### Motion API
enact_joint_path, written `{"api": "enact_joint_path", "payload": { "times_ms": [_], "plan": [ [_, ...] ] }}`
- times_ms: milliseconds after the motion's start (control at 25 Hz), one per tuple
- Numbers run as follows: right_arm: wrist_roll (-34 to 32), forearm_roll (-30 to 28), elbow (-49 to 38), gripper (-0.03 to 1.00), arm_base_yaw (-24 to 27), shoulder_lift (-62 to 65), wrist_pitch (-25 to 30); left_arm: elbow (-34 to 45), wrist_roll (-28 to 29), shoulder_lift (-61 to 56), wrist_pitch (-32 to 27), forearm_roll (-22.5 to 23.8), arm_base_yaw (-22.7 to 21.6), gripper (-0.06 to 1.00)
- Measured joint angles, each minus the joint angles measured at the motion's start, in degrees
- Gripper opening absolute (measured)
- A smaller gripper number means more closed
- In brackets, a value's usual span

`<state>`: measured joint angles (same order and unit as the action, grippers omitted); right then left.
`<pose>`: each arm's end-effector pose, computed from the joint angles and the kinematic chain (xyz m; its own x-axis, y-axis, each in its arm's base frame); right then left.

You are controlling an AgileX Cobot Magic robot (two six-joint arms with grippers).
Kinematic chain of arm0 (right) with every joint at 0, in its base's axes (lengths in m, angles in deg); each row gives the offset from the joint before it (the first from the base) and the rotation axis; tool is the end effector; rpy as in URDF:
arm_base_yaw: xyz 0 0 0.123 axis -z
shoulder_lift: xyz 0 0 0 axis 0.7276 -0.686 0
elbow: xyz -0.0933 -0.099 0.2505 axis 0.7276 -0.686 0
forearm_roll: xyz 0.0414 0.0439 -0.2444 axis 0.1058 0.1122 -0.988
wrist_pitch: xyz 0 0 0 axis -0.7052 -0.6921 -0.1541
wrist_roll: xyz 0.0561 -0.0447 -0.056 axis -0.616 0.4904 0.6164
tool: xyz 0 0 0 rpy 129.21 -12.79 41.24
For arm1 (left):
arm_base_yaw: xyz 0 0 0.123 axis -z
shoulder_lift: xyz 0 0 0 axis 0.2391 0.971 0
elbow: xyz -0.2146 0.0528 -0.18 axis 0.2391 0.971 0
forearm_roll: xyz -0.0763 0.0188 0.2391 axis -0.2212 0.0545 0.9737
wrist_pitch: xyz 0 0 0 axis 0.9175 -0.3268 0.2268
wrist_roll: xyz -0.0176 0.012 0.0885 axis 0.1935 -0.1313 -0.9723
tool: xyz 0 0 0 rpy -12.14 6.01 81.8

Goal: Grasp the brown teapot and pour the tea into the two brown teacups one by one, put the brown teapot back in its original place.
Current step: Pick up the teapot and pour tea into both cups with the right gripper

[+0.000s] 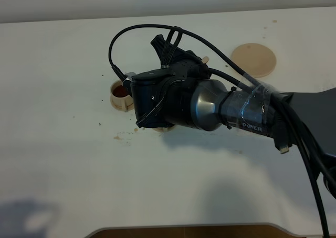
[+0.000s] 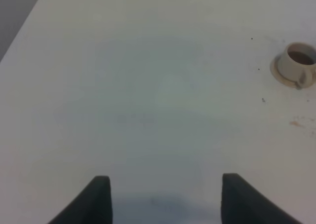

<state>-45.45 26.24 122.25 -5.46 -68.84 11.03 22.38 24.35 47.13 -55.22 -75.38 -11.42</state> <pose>0.3235 0.3002 0.1896 0.2233 -0.7122 0.6655 -0.6284 -0.6271 -0.4602 -0.0042 0.0125 0.2803 -0.4231 -0.1096 -0.8995 -0.1354 0.9892 -0.0568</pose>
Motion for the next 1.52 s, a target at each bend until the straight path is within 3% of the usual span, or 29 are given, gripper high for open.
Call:
{"api": "enact_joint_path", "payload": {
  "times_ms": [1520],
  "plan": [
    [2.56,-4.48,-0.05,0.12,-1.11,-1.05,-0.65,0.0,0.0,0.0,0.0,0.0,0.0,0.5]
  ]
}}
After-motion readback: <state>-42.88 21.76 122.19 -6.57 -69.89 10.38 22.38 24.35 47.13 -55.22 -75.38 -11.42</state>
